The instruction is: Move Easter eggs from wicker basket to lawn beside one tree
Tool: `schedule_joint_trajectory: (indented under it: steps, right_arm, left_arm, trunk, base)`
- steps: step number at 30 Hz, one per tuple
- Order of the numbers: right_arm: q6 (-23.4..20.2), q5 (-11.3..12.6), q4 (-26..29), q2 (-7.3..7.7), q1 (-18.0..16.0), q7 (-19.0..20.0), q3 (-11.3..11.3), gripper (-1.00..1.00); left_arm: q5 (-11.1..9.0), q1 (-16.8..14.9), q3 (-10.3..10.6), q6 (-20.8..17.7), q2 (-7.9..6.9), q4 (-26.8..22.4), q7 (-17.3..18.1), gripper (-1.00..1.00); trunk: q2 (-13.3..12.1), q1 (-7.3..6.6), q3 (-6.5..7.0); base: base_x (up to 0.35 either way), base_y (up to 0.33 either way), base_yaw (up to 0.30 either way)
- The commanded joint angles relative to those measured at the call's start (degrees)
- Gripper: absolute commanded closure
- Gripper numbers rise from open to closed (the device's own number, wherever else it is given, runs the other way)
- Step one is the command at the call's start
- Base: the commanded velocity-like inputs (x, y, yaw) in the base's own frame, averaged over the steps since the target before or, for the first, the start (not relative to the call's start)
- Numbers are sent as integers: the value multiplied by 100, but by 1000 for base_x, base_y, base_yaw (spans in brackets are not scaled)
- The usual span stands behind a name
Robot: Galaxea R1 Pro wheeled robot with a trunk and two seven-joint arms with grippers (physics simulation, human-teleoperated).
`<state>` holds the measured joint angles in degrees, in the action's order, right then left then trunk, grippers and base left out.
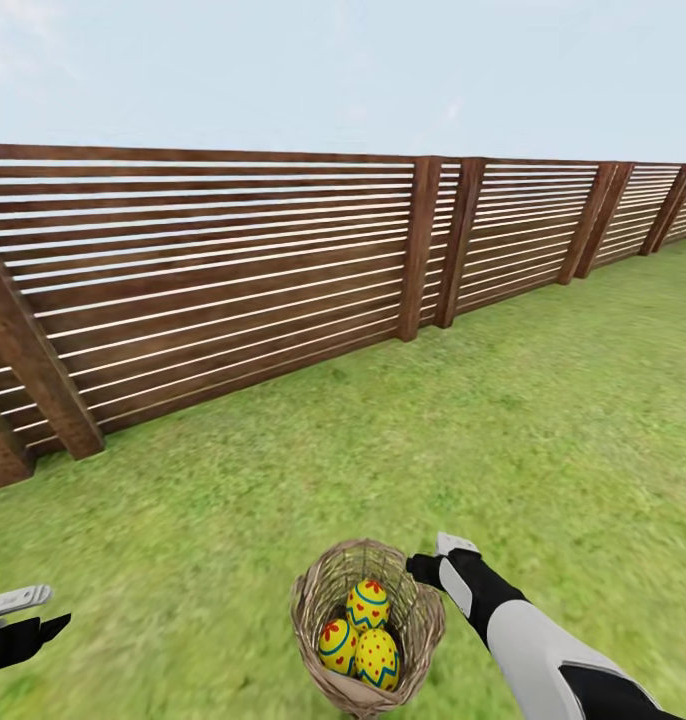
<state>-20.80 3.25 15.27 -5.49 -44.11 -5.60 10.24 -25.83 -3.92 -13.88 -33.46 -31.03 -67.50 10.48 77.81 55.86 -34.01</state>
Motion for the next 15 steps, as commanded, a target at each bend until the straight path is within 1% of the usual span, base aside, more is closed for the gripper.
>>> schedule_joint_trajectory:
  steps: [1,15]
  right_arm:
    - [-23,35,10,-4,8,-20,12,-100]
    - [2,29,2,34,41,14,20,-100]
  left_arm:
    - [-18,-4,-10,-37,1,-3,19,-100]
    - [-19,-4,-4,-37,1,-28,31,-100]
  trunk:
    - [45,22,-24]
    - [606,330,-275]
  base:
    - [0,0,0]
    - [0,0,0]
